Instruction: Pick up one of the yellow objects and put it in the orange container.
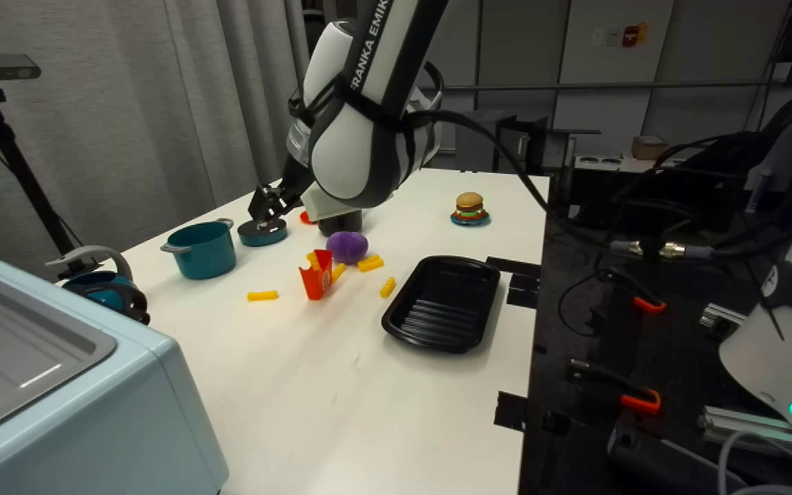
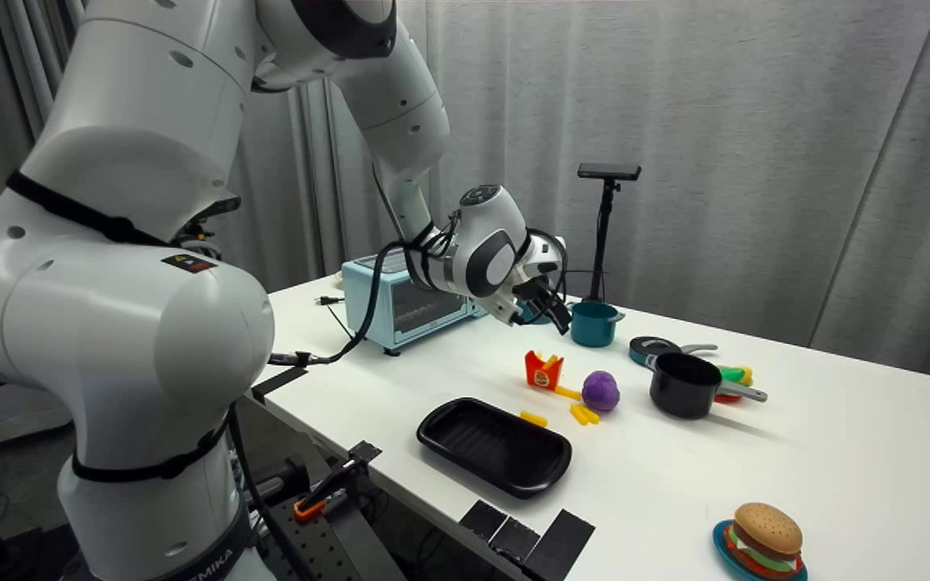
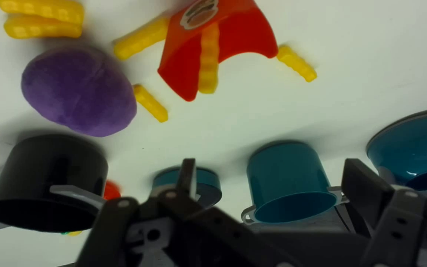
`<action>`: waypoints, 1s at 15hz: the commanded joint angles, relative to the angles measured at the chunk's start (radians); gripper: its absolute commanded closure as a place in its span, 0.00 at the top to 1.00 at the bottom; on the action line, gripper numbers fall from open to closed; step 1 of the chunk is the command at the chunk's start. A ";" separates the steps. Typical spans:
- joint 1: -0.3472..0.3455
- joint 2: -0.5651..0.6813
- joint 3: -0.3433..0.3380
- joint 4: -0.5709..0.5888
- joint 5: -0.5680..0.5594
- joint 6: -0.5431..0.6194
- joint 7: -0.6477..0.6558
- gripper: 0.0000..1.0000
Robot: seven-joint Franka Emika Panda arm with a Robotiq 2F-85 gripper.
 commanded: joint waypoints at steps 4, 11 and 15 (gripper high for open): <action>0.000 -0.034 -0.001 -0.034 -0.005 0.000 0.000 1.00; 0.000 -0.048 -0.002 -0.049 -0.007 0.000 -0.001 1.00; 0.000 -0.048 -0.002 -0.049 -0.007 0.000 -0.001 1.00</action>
